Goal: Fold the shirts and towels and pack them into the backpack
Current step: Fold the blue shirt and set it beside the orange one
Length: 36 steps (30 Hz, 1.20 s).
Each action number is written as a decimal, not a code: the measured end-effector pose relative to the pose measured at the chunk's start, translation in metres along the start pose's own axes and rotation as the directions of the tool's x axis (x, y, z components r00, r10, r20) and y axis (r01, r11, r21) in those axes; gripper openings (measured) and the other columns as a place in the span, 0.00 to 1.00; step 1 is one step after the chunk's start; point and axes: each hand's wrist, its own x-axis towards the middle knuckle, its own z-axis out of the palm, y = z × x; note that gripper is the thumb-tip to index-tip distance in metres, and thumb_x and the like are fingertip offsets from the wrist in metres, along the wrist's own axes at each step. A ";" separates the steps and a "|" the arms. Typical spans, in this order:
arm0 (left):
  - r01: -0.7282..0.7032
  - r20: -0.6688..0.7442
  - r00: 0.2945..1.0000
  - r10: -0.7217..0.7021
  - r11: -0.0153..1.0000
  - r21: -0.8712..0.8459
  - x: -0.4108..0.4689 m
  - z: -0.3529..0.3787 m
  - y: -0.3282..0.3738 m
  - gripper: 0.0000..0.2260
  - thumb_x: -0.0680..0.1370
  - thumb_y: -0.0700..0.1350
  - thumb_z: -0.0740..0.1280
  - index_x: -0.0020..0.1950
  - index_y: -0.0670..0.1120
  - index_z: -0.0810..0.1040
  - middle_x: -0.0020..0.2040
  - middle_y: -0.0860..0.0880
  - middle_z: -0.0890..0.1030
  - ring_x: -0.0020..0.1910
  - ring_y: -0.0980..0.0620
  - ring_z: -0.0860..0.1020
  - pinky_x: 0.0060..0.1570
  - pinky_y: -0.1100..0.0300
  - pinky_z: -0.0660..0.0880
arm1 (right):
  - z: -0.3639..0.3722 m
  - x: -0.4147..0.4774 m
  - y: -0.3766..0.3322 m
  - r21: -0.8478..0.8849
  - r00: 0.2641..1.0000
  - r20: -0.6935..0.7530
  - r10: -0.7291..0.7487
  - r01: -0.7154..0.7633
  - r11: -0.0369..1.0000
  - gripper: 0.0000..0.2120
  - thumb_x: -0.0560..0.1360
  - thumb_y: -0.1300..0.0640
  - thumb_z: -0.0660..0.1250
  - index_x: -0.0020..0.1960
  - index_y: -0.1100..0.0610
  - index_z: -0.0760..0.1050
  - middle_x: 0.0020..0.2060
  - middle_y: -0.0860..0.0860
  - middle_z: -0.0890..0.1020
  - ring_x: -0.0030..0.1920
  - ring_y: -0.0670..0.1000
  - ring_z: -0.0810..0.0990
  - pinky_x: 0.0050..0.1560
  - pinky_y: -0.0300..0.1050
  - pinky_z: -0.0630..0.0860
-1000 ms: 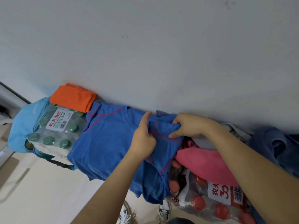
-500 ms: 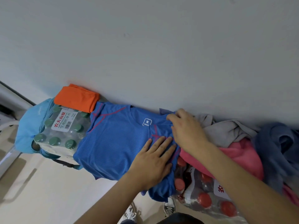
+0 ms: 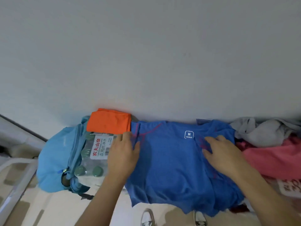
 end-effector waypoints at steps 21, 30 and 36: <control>-0.004 0.270 0.963 0.027 0.996 -0.088 0.038 0.009 -0.039 0.12 0.79 0.49 0.60 0.42 0.46 0.77 0.40 0.45 0.82 0.41 0.44 0.79 0.38 0.55 0.70 | 0.053 0.010 -0.188 0.713 0.999 0.010 -0.035 0.017 0.701 0.19 0.80 0.62 0.57 0.70 0.55 0.68 0.66 0.49 0.74 0.64 0.48 0.72 0.66 0.42 0.67; -0.628 0.094 0.774 0.626 0.778 -0.012 0.018 0.008 -0.025 0.10 0.70 0.45 0.60 0.44 0.47 0.79 0.43 0.50 0.78 0.41 0.47 0.75 0.36 0.55 0.72 | 0.028 0.031 -0.180 0.929 0.930 0.362 0.064 -0.366 0.063 0.09 0.77 0.54 0.66 0.55 0.55 0.78 0.48 0.54 0.84 0.49 0.51 0.82 0.49 0.51 0.81; -0.388 0.256 0.875 0.410 0.912 -0.135 0.013 0.009 -0.043 0.25 0.69 0.46 0.68 0.65 0.47 0.71 0.58 0.47 0.76 0.55 0.45 0.74 0.55 0.52 0.73 | 0.029 0.038 -0.172 0.908 0.897 0.419 0.142 -0.412 -0.076 0.08 0.76 0.68 0.62 0.48 0.56 0.75 0.44 0.55 0.82 0.43 0.52 0.80 0.37 0.46 0.78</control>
